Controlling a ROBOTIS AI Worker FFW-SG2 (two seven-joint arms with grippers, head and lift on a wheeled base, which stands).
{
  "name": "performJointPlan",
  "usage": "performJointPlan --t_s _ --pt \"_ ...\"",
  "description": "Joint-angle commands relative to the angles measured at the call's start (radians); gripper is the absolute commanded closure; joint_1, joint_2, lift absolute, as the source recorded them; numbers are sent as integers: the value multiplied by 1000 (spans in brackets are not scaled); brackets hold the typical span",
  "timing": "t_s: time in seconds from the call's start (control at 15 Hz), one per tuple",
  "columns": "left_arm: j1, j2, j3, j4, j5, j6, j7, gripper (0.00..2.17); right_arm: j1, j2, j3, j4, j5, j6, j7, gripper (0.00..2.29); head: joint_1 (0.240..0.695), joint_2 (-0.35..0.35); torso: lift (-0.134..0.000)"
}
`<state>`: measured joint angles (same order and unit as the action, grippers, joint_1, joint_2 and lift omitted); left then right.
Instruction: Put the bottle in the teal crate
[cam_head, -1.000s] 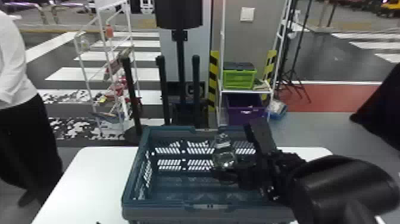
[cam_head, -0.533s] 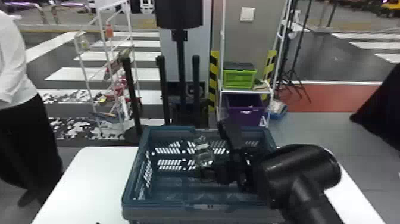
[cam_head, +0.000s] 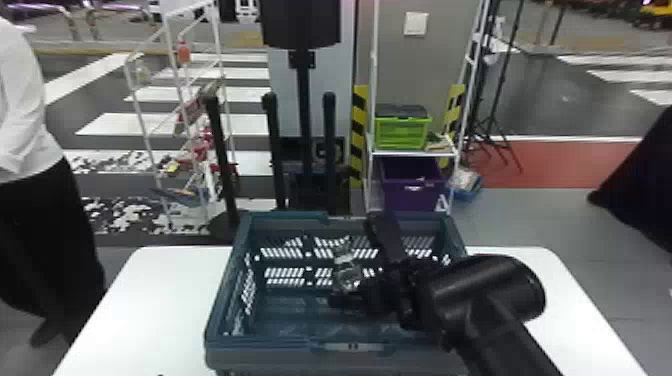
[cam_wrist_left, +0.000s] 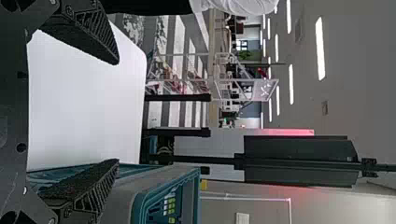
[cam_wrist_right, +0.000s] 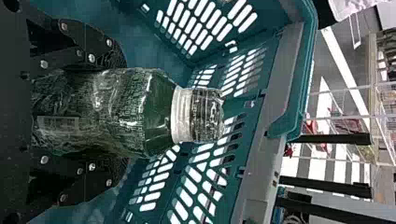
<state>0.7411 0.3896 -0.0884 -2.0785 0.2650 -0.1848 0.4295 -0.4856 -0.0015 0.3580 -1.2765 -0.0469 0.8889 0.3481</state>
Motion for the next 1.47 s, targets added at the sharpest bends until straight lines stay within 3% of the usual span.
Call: performJointPlan --t_s 0.0,0.07,0.13,0.2,0.33,0.4,0.6,0.8,1.2,1.4 --pt "0 0 -1 0 -1 0 0 140 -16 2 1 49 -1 -37 0 2098 499 0 0" --pt "0 -1 1 2 0 0 0 140 -16 2 1 52 -4 -49 0 2071 499 0 0" --pt "0 -1 1 2 -1 0 0 140 -16 2 1 52 -13 -61 0 1808 499 0 0" --pt "0 -1 1 3 -1 0 0 140 -16 2 1 52 -25 -77 0 1440 499 0 0" --pt "0 -3 1 2 -1 -3 0 140 -13 2 1 45 -53 -70 -9 151 499 0 0" --pt "0 -3 1 2 0 -3 0 140 -11 2 -1 40 -56 -58 -12 29 499 0 0" --pt "1 -3 3 0 -1 0 0 140 4 2 -5 26 -56 -46 -20 33 499 0 0" --pt "4 -1 3 -3 -1 -3 0 140 41 2 -11 -87 -56 -21 -26 39 499 0 0" --pt "8 0 3 -8 -1 -9 -3 140 154 2 -27 -449 -41 221 -86 53 499 0 0" --pt "11 0 7 -6 0 -15 -6 140 289 -34 -94 -652 -34 249 -103 53 499 0 0"
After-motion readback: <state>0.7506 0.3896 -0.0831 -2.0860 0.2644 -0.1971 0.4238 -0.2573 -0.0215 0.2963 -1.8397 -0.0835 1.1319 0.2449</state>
